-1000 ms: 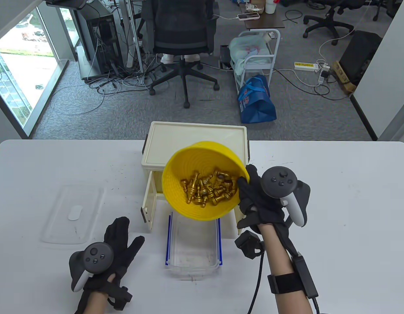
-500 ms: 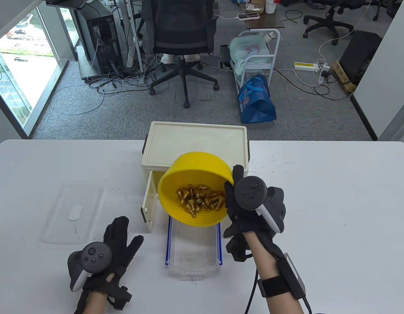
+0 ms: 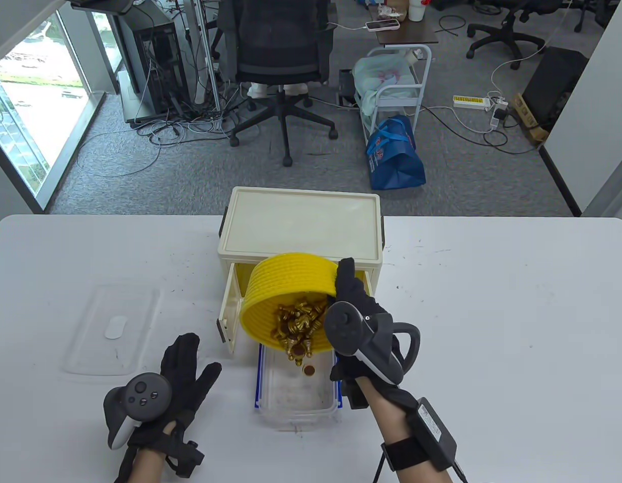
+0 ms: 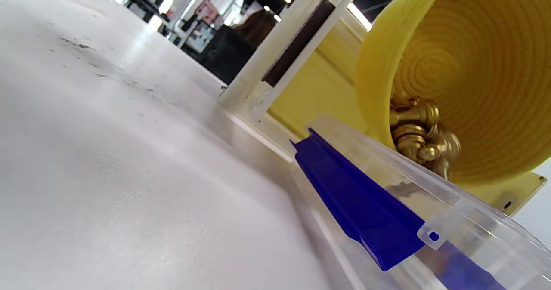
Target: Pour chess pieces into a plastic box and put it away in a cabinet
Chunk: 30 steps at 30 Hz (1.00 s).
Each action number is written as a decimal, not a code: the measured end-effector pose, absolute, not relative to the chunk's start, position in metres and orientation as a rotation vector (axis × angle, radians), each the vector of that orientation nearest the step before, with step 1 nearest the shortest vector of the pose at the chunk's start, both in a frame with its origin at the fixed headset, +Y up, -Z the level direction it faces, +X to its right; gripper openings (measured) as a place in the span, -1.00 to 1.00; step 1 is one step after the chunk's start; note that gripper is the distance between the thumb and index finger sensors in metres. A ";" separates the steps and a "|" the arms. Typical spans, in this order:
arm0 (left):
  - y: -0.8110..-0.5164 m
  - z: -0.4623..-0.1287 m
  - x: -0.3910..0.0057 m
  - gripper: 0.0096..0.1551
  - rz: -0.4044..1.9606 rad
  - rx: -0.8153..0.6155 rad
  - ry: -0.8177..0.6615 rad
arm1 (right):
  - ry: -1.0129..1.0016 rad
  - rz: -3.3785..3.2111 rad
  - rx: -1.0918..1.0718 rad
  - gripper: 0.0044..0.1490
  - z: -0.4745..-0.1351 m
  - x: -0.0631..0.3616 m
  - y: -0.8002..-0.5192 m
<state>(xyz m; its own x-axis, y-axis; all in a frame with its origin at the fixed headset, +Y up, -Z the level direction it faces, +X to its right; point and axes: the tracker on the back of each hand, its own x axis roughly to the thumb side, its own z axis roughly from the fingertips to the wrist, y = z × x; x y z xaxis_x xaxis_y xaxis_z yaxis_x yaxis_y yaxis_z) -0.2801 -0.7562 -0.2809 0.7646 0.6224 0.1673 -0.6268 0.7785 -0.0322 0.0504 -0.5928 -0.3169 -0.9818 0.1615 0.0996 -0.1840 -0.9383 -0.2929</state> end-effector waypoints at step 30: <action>-0.756 -0.279 -0.279 0.06 0.717 0.033 -0.186 | -1.229 3.267 0.196 -0.30 -0.271 0.006 -0.619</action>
<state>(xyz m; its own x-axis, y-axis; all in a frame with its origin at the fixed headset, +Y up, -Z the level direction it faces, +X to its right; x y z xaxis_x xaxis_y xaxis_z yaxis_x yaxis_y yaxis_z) -0.2792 -0.7565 -0.2789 0.7382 0.6500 0.1805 -0.6560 0.7541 -0.0331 0.0063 -0.6187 -0.2714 -0.9316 -0.3628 -0.0203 0.2863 -0.6984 -0.6559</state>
